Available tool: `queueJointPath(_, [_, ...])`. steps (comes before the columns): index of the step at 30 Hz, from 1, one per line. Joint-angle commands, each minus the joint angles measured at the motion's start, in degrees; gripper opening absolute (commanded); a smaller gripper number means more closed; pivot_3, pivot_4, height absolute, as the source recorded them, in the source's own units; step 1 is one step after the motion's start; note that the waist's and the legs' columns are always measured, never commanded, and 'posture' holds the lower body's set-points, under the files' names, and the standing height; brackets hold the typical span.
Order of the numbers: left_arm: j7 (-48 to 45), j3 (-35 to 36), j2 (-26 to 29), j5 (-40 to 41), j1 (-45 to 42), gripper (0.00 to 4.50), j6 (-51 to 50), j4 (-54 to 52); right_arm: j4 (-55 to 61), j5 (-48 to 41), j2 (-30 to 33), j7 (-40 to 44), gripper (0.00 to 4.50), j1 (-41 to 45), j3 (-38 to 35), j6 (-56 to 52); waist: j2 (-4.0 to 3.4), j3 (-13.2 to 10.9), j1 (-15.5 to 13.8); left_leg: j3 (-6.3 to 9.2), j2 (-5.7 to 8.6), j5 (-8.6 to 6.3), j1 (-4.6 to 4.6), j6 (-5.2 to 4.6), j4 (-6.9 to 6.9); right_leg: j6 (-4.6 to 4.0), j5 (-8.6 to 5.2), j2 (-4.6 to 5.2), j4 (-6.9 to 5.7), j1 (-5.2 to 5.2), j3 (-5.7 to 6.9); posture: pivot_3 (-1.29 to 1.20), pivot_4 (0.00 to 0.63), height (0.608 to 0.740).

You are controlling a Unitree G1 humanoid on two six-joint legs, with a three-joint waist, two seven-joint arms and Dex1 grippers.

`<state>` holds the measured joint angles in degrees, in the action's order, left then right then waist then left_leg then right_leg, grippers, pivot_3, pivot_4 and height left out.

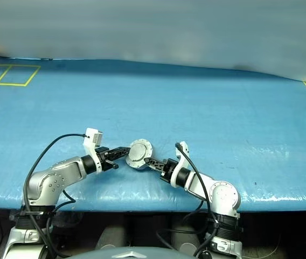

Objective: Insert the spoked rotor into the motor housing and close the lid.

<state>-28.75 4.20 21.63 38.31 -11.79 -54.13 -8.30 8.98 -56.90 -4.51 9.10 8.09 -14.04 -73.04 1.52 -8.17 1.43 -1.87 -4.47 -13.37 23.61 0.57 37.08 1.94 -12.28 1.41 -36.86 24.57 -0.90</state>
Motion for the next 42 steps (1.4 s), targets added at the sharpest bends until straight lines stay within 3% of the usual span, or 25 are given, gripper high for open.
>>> queueJointPath(1, [0.2,-1.0,-0.3,-0.9,0.8,0.00,-0.5,0.4,0.1,-1.5,-4.3,-1.4,1.16,-0.9,1.5,1.1,0.00,0.0,0.0,0.00,0.00,0.00,0.00,0.00,0.00,0.00,0.00,0.00,0.00,0.00,0.00,0.00,0.150,0.740])
queueJointPath(13, [0.6,1.0,-1.2,0.3,1.8,0.00,0.8,-1.4,-1.4,-6.7,-5.6,-4.7,1.16,-1.4,3.0,3.7,-0.02,0.0,0.4,0.03,-0.01,0.00,-0.01,-0.01,0.00,0.00,0.00,-0.03,-0.02,0.01,0.00,0.00,0.150,0.740])
queueJointPath(16, [4.7,6.8,-4.8,2.2,2.9,0.59,2.8,-2.0,-1.6,-7.9,-5.0,-5.5,1.16,-1.6,3.3,4.0,-0.03,0.0,0.7,0.03,-0.02,0.00,0.01,-0.01,-0.01,0.00,0.00,-0.03,-0.01,0.02,-0.01,0.00,0.150,0.740])
queueJointPath(20, [10.2,14.7,-9.4,7.4,5.0,1.85,2.8,-4.4,-1.5,-10.5,-4.3,-6.3,1.16,-1.9,3.2,4.6,-0.02,0.0,0.7,0.05,-0.04,0.00,0.06,-0.01,-0.02,0.00,0.00,-0.06,-0.01,0.07,-0.01,0.00,0.150,0.740])
queueJointPath(28, [20.7,26.5,-19.6,28.2,13.5,4.50,3.7,-12.3,-0.9,-24.8,-6.1,-9.2,1.16,-0.3,1.8,7.4,-0.05,-0.2,0.6,0.09,-0.01,-0.02,0.28,-0.04,-0.01,-0.01,0.00,-0.02,0.07,0.17,0.02,0.00,0.150,0.740])
queueJointPath(35, [21.4,23.8,-26.3,44.0,22.1,4.50,5.0,-13.4,-0.9,-30.3,-5.8,-12.8,1.16,2.5,6.6,11.2,-0.07,-0.4,0.7,0.12,-0.01,-0.05,0.30,-0.08,0.05,0.00,0.00,-0.03,0.09,0.17,0.05,0.00,0.150,0.740])
queueJointPath(42, [21.2,17.5,-28.0,51.2,24.9,4.50,8.4,-14.2,-0.4,-34.5,-5.0,-14.6,1.16,5.1,12.2,14.0,-0.07,-0.4,0.7,0.19,-0.01,-0.05,0.33,-0.08,0.11,-0.02,-0.01,-0.06,0.07,0.17,0.08,0.00,0.150,0.740])
